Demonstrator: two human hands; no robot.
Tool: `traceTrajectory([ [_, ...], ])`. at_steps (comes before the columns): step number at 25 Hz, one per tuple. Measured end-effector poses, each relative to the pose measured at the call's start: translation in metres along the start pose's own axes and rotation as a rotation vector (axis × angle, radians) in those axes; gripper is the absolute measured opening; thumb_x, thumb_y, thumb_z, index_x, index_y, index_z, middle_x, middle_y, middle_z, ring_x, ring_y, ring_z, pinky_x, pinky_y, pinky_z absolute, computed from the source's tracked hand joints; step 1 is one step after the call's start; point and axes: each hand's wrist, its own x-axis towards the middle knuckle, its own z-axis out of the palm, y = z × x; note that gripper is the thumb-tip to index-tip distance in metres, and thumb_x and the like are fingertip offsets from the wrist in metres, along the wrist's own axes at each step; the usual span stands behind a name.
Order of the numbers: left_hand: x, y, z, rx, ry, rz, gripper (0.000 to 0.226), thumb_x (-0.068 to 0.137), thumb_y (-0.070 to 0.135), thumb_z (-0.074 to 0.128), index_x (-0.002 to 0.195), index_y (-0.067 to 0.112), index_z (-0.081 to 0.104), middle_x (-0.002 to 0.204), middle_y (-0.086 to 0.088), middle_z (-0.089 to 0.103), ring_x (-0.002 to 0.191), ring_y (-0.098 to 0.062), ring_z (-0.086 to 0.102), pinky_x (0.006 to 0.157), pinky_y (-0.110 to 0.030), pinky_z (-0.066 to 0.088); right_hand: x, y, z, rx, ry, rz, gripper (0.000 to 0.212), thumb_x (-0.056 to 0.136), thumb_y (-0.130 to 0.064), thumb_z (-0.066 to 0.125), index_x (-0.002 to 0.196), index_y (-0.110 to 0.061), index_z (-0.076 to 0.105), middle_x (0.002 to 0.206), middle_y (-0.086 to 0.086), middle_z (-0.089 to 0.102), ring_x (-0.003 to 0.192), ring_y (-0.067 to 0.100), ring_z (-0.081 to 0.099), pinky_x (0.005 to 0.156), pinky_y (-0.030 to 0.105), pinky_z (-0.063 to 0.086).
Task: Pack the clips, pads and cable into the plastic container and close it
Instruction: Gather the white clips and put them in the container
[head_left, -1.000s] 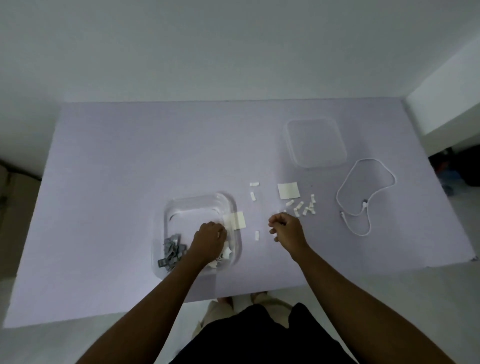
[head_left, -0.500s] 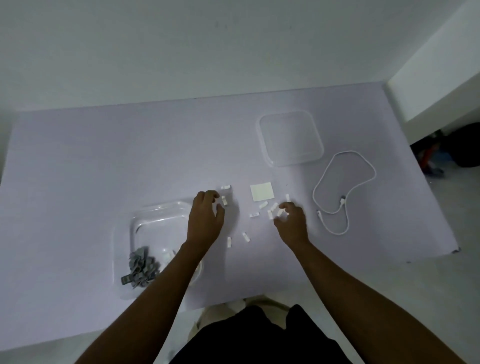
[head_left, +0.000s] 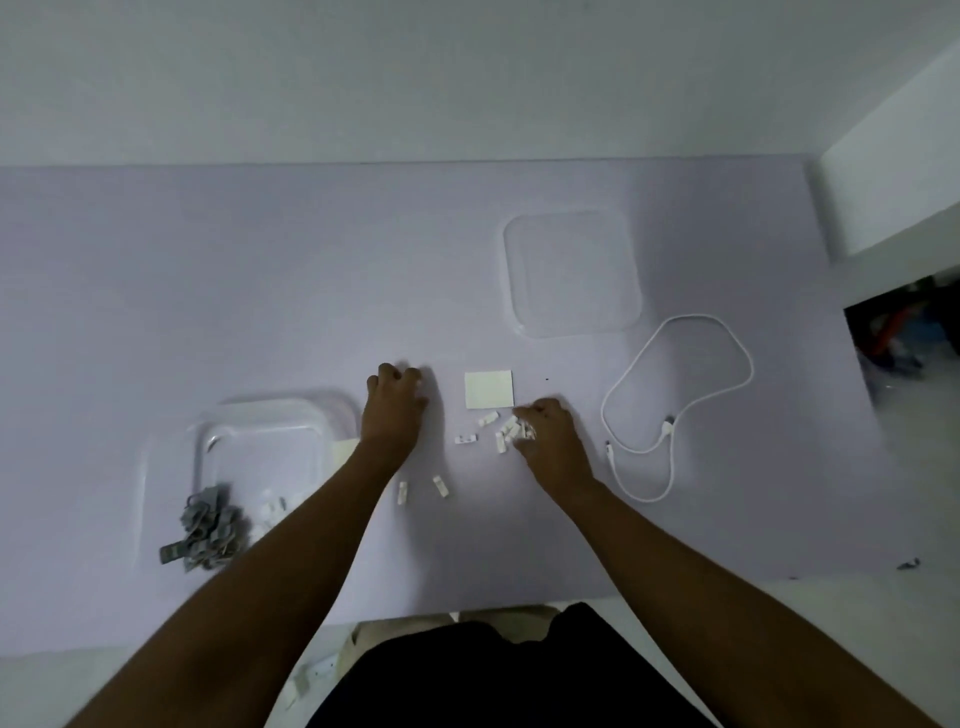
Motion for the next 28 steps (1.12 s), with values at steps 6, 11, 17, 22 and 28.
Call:
traceTrajectory([
  [6,-0.011,0.015,0.013,-0.055,0.029,-0.049,0.013,0.096,0.008,0.05,0.097,0.001,0.061,0.098,-0.022,0.057,0.083,-0.036,0.06,0.069,-0.032,0.043,0.0,0.002,0.006,0.039,0.036,-0.058,0.014,0.077,0.001,0.07,0.088,-0.007,0.073,0.095,0.014,0.063,0.09,0.031,0.059,0.079,0.041,0.051],
  [11,-0.011,0.01,0.015,-0.039,-0.016,-0.047,0.009,0.094,0.01,0.054,0.098,0.004,0.059,0.095,-0.019,0.06,0.082,-0.036,0.061,0.067,-0.033,0.044,0.002,0.0,-0.003,0.116,0.042,0.029,0.016,0.071,0.0,0.071,0.082,-0.01,0.066,0.084,0.009,0.063,0.076,0.025,0.059,0.067,0.036,0.05],
  [17,-0.02,0.009,0.016,-0.066,0.029,-0.038,0.017,0.096,0.017,0.056,0.104,0.004,0.063,0.099,-0.019,0.06,0.083,-0.035,0.063,0.073,-0.038,0.053,-0.001,0.005,0.004,-0.01,0.056,-0.044,0.02,0.073,0.004,0.064,0.088,-0.009,0.069,0.084,0.011,0.065,0.081,0.027,0.058,0.067,0.033,0.047],
  [22,-0.025,0.012,0.021,-0.045,0.032,0.024,0.013,0.096,0.014,0.056,0.097,0.004,0.063,0.096,-0.017,0.062,0.082,-0.032,0.063,0.066,-0.029,0.043,0.005,0.002,0.003,-0.046,0.05,-0.048,0.011,0.071,0.0,0.062,0.076,-0.009,0.066,0.077,0.01,0.062,0.076,0.029,0.057,0.061,0.033,0.042],
  [28,-0.024,0.006,0.024,-0.08,0.03,0.046,0.005,0.09,0.006,0.059,0.093,0.004,0.063,0.092,-0.017,0.063,0.081,-0.033,0.06,0.067,-0.032,0.041,0.006,-0.014,-0.019,0.689,-0.009,0.326,0.015,0.078,0.001,0.074,0.09,-0.009,0.075,0.077,0.004,0.071,0.067,0.014,0.064,0.063,0.022,0.055],
])
